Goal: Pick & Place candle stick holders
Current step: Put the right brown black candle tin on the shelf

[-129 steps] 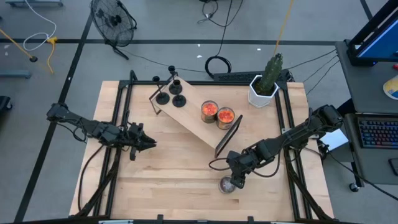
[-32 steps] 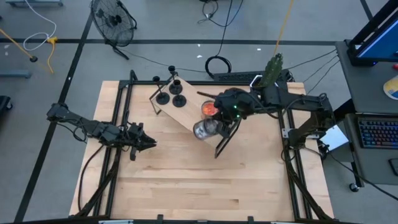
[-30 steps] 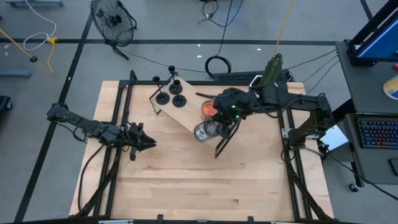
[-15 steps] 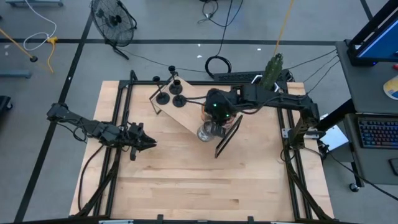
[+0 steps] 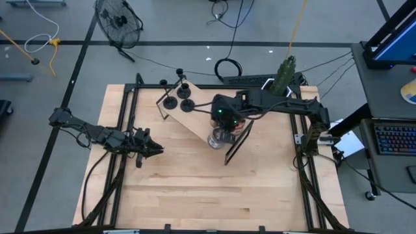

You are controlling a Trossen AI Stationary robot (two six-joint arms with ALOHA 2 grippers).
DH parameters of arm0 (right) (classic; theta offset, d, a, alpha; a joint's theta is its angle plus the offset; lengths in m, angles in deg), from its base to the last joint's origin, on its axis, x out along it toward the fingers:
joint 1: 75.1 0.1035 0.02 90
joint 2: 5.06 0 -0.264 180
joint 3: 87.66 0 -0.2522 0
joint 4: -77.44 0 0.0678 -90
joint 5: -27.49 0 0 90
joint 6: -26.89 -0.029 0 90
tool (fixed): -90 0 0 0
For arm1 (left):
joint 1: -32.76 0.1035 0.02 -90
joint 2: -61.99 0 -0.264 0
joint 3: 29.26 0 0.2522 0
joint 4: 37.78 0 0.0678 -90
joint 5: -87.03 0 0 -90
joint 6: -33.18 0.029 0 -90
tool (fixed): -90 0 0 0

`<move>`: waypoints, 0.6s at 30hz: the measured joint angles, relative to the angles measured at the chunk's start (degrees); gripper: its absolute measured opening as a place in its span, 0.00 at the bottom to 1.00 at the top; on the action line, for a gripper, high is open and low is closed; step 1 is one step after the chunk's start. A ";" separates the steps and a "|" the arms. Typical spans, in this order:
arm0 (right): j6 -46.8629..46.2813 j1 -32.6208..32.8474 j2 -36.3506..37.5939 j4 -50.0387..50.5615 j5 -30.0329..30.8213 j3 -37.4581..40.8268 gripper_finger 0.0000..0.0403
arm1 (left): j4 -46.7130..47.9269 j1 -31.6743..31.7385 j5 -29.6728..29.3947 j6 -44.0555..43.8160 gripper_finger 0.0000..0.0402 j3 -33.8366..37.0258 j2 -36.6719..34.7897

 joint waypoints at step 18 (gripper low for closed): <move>7.36 0.11 -0.03 -0.70 3.10 0.08 0.02 | -0.09 0.00 -4.72 0.51 0.22 0.00 0.00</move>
